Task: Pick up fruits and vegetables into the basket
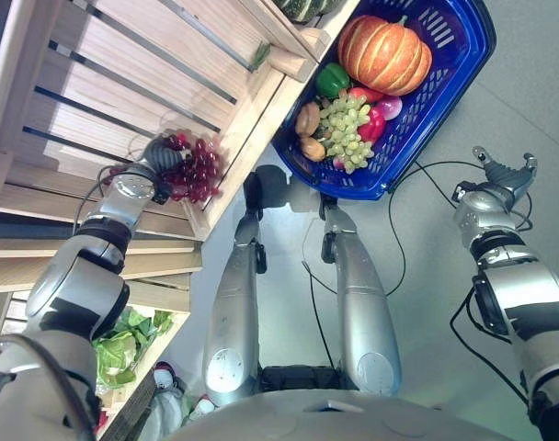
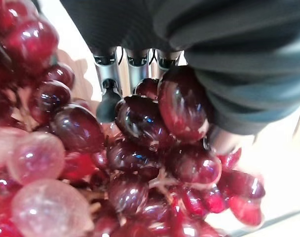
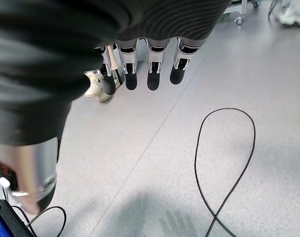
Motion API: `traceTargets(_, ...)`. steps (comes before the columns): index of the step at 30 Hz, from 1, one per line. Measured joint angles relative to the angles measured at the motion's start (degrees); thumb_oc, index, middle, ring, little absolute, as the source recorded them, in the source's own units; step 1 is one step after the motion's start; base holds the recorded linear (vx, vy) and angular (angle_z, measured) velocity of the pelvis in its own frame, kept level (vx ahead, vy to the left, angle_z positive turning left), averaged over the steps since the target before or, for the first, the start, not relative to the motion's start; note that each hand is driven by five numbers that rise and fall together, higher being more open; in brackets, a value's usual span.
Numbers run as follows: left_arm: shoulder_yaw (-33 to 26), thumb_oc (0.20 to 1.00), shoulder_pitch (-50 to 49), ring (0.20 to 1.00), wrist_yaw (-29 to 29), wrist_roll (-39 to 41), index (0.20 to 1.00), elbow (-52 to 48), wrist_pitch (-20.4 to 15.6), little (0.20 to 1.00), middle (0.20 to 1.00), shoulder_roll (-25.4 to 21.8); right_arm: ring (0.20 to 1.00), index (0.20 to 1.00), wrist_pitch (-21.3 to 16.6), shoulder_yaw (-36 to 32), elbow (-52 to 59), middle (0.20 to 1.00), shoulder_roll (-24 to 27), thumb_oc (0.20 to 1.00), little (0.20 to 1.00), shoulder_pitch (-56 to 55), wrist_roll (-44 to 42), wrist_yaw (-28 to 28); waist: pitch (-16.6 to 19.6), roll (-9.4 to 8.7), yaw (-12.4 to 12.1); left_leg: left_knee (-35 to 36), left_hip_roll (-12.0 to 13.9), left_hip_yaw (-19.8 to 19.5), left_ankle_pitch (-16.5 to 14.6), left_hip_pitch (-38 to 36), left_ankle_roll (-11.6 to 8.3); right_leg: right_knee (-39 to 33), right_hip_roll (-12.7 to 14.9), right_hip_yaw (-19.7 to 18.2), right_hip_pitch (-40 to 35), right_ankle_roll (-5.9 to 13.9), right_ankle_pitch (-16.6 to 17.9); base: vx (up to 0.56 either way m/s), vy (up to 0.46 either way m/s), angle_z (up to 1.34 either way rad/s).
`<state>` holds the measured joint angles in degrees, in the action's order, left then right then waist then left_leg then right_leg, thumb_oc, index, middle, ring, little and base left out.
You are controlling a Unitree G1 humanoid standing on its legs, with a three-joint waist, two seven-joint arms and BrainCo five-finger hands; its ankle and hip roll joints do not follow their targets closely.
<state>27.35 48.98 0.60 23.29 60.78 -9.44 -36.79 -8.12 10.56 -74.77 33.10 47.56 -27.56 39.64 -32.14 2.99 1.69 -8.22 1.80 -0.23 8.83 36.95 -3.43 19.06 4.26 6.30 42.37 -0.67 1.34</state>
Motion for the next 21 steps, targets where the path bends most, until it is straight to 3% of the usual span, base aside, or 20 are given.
traceTargets(9,-8.52,0.2,-1.26,0.2,2.92,25.4,0.2,-7.08,-0.88,0.2,0.2,0.45,1.0,1.0,-2.88,-1.14,3.6,1.0,-0.24,1.0,1.0,-2.22,2.09,-1.59,-0.01,0.0,-0.04,0.6,0.03,0.31,0.21,-1.29,0.01,-0.13,-0.06,-0.83,-0.62,0.16,0.31,0.0,0.026,-0.04)
traceTargets(16,-11.07,0.2,-0.78,0.2,2.79,35.48,0.2,-10.99,-2.9,0.2,0.2,1.59,1.0,1.0,-7.06,0.44,13.03,1.0,-0.85,1.0,1.0,-2.63,4.45,-2.6,-0.05,-0.01,0.11,0.74,0.1,1.18,0.19,-2.4,0.01,-0.06,-0.13,-0.98,-1.3,-0.33,0.72,-0.01,0.014,-0.03)
traceTargets(21,-11.92,0.2,-0.99,0.2,2.79,37.58,0.2,-14.52,-4.81,0.2,0.2,2.35,1.0,1.0,-7.82,3.9,26.73,1.0,-0.81,1.0,1.0,-4.93,6.78,-2.06,-0.06,-0.01,0.26,0.96,0.12,1.21,0.16,-3.0,-0.02,-0.38,-0.4,-1.02,-1.91,0.0,0.5,-0.01,0.0,0.0)
